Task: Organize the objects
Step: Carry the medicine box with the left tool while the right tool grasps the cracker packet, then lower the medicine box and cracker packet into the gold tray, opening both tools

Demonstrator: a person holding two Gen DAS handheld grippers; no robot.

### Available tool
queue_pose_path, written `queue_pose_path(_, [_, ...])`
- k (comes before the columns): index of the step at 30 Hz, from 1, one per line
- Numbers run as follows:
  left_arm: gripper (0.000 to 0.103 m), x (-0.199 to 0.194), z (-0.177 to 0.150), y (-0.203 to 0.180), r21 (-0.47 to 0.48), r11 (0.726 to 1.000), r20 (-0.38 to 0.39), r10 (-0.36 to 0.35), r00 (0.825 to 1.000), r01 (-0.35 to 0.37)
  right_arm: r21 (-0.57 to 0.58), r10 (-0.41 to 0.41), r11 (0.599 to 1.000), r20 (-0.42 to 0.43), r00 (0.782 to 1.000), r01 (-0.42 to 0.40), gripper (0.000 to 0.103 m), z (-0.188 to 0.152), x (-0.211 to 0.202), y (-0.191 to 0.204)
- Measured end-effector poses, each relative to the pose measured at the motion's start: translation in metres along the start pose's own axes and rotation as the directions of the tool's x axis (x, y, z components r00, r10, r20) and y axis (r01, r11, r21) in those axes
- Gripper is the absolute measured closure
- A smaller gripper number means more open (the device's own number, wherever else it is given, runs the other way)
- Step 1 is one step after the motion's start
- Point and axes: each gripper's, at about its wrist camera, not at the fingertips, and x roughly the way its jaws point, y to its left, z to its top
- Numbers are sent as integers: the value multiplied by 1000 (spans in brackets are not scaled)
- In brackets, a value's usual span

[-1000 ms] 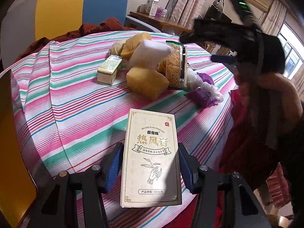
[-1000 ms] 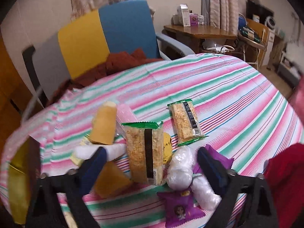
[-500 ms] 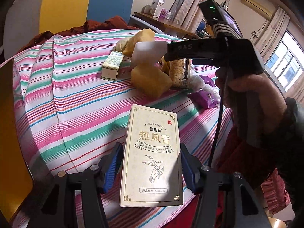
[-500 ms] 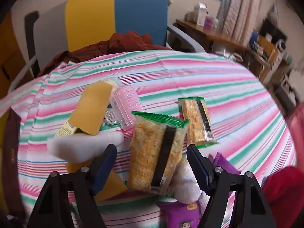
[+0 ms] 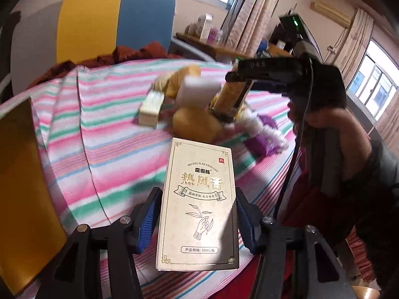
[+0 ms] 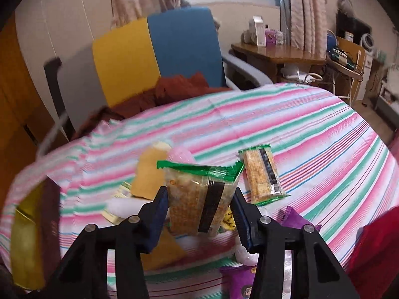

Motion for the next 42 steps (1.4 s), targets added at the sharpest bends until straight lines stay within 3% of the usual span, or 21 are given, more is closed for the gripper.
queue_pose_path(4, [46,-19,4,-1,6,1000,54,1,999,-2,23,86,996,49,995,-87,53,-4,-17,-1])
queue_pose_path(12, [46,-57,14,15,-58,997,137,60,989,-53,-25,139,990,75,987,-137,52,-15,-49,19])
queue_pose_path(16, [46,-77,14,33,-111,988,162,124,979,-107,-77,192,980,94,977,-185,52,-13,-69,41])
queue_pose_path(21, [46,-107,1,67,-218,958,185,230,955,-189,-151,295,948,77,952,-282,52,-13,-83,82])
queue_pose_path(28, [46,-142,-30,124,-379,866,158,407,900,-326,-265,450,851,-75,890,-453,52,-30,-76,165])
queue_pose_path(32, [46,-159,-53,156,-461,795,113,493,863,-394,-312,496,788,-191,847,-531,53,-47,-67,214])
queue_pose_path(38, [45,-172,-78,189,-543,706,47,566,823,-454,-355,495,710,-363,789,-609,53,-75,-51,274])
queue_pose_path(42, [45,-179,-90,201,-570,670,24,593,805,-477,-370,475,668,-455,753,-645,52,-90,-40,304])
